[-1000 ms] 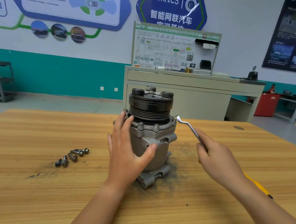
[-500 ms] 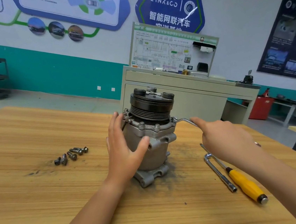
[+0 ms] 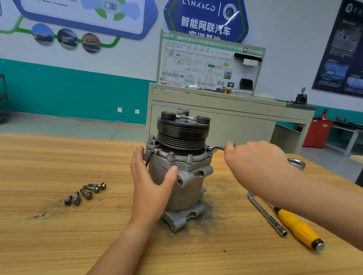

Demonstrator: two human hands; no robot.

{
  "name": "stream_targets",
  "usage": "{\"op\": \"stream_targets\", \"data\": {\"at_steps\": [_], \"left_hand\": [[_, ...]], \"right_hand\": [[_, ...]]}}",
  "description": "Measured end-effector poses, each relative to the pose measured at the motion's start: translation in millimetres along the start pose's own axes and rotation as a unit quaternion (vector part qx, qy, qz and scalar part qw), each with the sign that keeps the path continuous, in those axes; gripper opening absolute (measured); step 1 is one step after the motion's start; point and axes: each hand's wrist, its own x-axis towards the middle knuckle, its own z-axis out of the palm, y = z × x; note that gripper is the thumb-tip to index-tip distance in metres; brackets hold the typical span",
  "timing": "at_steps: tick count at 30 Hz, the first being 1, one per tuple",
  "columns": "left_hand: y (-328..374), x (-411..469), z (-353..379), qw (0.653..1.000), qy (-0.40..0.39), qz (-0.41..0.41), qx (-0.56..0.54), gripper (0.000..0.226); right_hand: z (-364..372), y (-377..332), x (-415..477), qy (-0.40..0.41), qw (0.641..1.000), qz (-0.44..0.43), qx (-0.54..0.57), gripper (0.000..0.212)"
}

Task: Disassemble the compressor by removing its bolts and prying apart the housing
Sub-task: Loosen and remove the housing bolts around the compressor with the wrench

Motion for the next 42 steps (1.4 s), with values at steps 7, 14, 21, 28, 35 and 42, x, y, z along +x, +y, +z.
{"op": "stream_targets", "data": {"at_steps": [7, 14, 21, 28, 35, 42], "left_hand": [[5.7, -8.0, 3.7, 1.0, -0.014, -0.02, -0.003, 0.117], [7.8, -3.7, 0.3, 0.999, -0.017, -0.012, 0.03, 0.109], [4.0, -7.2, 4.5, 0.999, 0.023, 0.005, 0.046, 0.1], [-4.3, 6.0, -5.2, 0.996, 0.089, 0.009, 0.004, 0.061], [-16.3, 10.9, -2.6, 0.993, 0.094, 0.03, 0.063, 0.024], [-13.5, 16.8, -8.6, 0.992, 0.117, -0.012, 0.032, 0.011]], "right_hand": [[23.6, 27.7, 3.6, 0.051, 0.998, -0.034, 0.018, 0.034], [54.6, 70.2, 37.4, 0.11, 0.982, -0.152, 0.034, 0.052], [71.1, 53.2, 90.2, 0.155, 0.978, -0.123, 0.062, 0.035], [81.5, 12.7, 123.5, 0.197, 0.965, -0.067, 0.158, 0.041], [73.1, 32.4, 74.1, 0.283, 0.902, -0.011, 0.326, 0.029], [62.1, 53.1, 11.2, 0.181, 0.923, -0.035, 0.338, 0.032]]}}
